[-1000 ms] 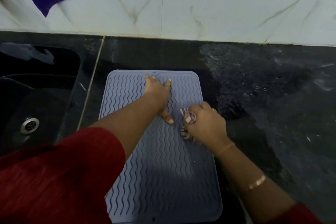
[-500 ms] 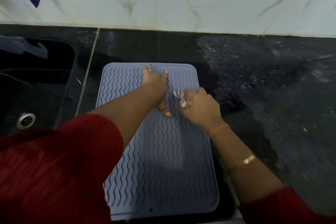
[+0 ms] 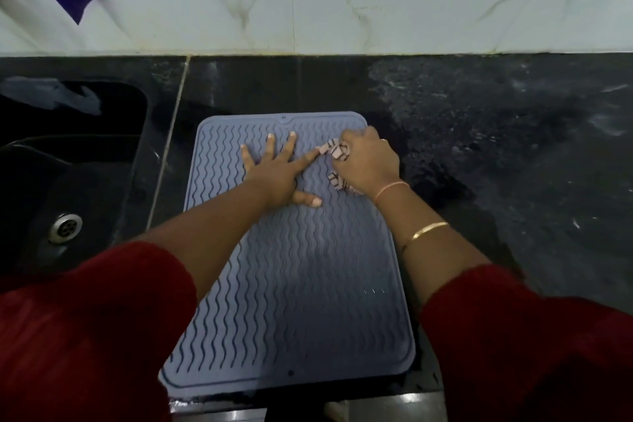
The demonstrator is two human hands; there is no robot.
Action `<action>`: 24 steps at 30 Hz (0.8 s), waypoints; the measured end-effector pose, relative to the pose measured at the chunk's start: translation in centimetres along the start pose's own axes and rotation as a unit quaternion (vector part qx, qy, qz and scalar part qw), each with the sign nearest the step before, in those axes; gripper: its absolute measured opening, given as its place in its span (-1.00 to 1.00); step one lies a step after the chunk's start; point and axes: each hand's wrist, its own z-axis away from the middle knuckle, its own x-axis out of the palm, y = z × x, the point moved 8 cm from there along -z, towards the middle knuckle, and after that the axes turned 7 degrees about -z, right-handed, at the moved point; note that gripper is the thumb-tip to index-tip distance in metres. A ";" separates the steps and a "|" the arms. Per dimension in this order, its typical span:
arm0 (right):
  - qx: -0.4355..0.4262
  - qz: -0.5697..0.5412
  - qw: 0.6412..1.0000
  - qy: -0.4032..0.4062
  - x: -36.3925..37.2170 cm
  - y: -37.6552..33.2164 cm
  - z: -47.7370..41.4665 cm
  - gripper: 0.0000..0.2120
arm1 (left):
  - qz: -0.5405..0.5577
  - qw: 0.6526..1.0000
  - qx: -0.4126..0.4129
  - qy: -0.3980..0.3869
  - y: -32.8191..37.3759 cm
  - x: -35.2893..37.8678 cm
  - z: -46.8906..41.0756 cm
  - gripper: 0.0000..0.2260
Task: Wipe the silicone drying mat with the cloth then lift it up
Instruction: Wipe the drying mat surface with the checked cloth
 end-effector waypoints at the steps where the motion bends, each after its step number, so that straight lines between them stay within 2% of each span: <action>1: -0.008 0.007 1.000 -0.006 0.2 -0.1 1.5 -0.66 | -0.003 1.000 -0.004 0.001 -0.1 -0.2 -0.1 -0.11; 5: -0.037 0.002 0.999 -0.036 0.8 0.3 8.6 -0.70 | -0.040 0.999 -0.026 0.008 -0.2 -0.8 0.1 -0.12; 8: -0.045 0.023 0.994 -0.098 1.2 0.6 12.8 -0.71 | -0.062 0.997 -0.045 0.007 0.1 -1.3 0.6 -0.11; 11: -0.012 -0.036 0.987 -0.156 0.7 0.9 13.4 -0.83 | -0.069 0.995 -0.069 0.016 0.8 -1.5 1.7 -0.15; 12: 0.000 -0.073 0.986 -0.148 0.2 0.9 12.5 -0.84 | -0.062 0.995 -0.068 0.024 1.1 -1.3 2.1 -0.20; 14: 0.005 -0.123 0.990 -0.071 -1.2 0.8 9.3 -0.84 | -0.011 0.998 -0.050 0.033 1.6 -0.4 3.1 -0.29; 16: 0.018 -0.144 0.989 -0.020 -1.9 0.6 5.8 -0.70 | 0.080 0.996 -0.023 -0.015 1.6 1.2 3.9 -0.23; 19: 0.056 -0.126 0.986 -0.093 -0.2 0.4 3.2 -0.33 | 0.109 0.988 0.003 -0.107 1.5 2.5 4.8 0.05; 20: 0.049 -0.088 0.990 -0.099 0.1 0.5 3.3 -0.31 | 0.093 0.989 0.000 -0.114 1.6 2.5 4.8 0.09; 22: 0.018 -0.023 0.997 -0.073 0.3 0.6 4.8 -0.41 | 0.081 0.990 -0.019 -0.111 1.8 2.2 4.7 0.10; 24: -0.003 -0.011 0.998 -0.057 0.5 0.9 7.1 -0.48 | 0.082 0.991 -0.033 -0.103 2.1 2.0 4.8 0.09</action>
